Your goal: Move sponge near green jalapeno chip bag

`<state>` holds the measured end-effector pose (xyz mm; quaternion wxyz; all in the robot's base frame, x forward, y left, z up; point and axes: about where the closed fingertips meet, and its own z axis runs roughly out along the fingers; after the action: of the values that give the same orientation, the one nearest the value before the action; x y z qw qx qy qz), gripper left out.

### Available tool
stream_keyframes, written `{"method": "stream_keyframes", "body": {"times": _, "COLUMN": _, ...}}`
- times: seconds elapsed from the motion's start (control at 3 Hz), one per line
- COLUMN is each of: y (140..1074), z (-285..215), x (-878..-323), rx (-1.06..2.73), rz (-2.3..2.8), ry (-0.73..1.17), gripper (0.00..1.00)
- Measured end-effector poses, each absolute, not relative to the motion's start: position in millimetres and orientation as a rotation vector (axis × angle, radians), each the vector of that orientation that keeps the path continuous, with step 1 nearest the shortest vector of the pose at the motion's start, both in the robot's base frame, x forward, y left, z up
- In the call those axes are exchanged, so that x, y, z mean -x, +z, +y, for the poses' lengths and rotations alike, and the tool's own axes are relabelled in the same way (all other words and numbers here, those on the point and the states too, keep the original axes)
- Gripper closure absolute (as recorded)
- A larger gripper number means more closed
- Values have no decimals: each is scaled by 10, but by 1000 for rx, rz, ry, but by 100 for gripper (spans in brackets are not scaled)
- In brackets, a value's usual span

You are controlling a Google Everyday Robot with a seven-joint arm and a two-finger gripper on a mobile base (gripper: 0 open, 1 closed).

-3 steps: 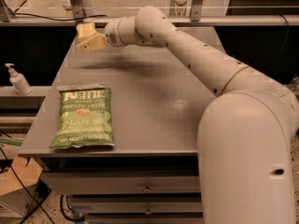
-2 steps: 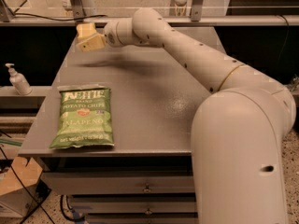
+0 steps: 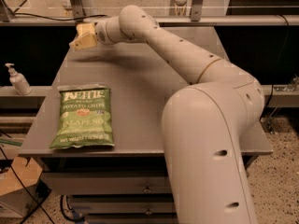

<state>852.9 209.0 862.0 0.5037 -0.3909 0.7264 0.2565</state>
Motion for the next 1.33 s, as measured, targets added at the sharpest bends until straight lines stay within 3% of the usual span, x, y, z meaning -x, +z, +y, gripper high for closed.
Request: {"method": "stream_keyframes", "body": {"times": 1.33, "y": 8405, "z": 2257, "x": -8863, "rx": 884, "rz": 1813, "ry": 632, "gripper": 0}}
